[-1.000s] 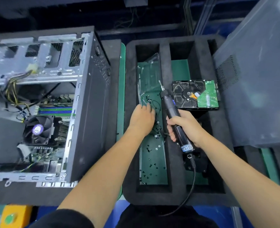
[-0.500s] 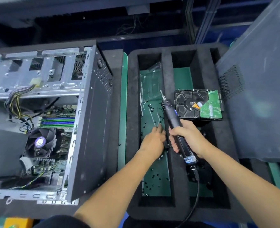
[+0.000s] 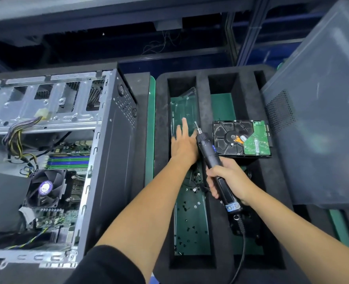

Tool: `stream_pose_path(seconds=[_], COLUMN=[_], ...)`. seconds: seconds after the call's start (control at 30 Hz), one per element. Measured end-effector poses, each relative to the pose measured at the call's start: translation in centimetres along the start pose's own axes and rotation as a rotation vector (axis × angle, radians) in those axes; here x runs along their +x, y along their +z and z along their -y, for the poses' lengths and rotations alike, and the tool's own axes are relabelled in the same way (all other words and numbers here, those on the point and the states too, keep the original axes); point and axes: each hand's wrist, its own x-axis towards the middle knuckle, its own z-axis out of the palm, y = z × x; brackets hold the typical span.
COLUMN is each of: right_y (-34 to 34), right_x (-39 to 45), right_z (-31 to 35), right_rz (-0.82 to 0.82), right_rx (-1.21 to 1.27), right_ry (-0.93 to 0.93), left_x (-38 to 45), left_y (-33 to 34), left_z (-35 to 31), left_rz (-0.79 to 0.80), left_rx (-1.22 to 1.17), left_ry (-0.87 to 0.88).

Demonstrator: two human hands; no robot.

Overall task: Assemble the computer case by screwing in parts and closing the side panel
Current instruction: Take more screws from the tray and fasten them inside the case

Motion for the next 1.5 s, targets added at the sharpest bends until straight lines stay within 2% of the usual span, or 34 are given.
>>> stream_pose_path(seconds=[0.1,0.23,0.37,0.5,0.63,0.77,0.93,1.1,1.2,1.27,1.33,1.4,1.5], right_y=[0.0,0.1,0.0,-0.1,-0.1,-0.3,-0.3,-0.4,-0.4,-0.3,-0.4,-0.4,-0.5], right_x=[-0.1,-0.1,-0.1,0.0,0.1,0.2,0.2,0.1,0.1,0.2,0.1,0.2,0.2], right_z=[0.1,0.2,0.1,0.0,-0.1,-0.3,-0.3,-0.2,-0.1,-0.1,-0.1,-0.2,-0.3], right_rz=[0.001,0.008,0.019,0.028,0.02,0.025,0.035,0.037,0.037,0.035,0.032,0.032,0.032], right_rx=[0.015,0.026,0.029,0.023,0.041,0.048,0.05,0.047,0.052,0.059,0.064,0.065,0.073], right_ry=[0.005,0.002,0.001,0.0,0.003,0.01,0.011,0.014,0.02,0.025,0.034,0.033,0.041], left_x=[0.9,1.2,1.9,2.8,3.1,3.2,3.2,2.9,3.2,3.3,3.3,3.4,3.8], left_y=[-0.9,-2.6,-5.2,-7.1,-7.2,-6.8,-6.5,-6.1,-6.5,-6.4,-5.7,-4.9,-4.4], left_z=[0.5,0.8,1.9,3.7,5.1,6.2,6.3,5.0,4.2,3.5,3.0,2.9,2.9], left_rz=[0.015,-0.277,-0.587,-0.71,-0.679,-0.642,-0.605,-0.542,-0.542,-0.396,-0.194,-0.026,-0.022], left_rx=[-0.036,-0.264,-0.363,-0.504,-0.716,-0.811,-0.956,-0.74,-0.442,-0.193,-0.132,-0.102,0.049], left_ry=[-0.007,-0.062,-0.127,-0.171,-0.205,-0.211,-0.307,-0.1,0.071,0.217,0.312,0.284,0.136])
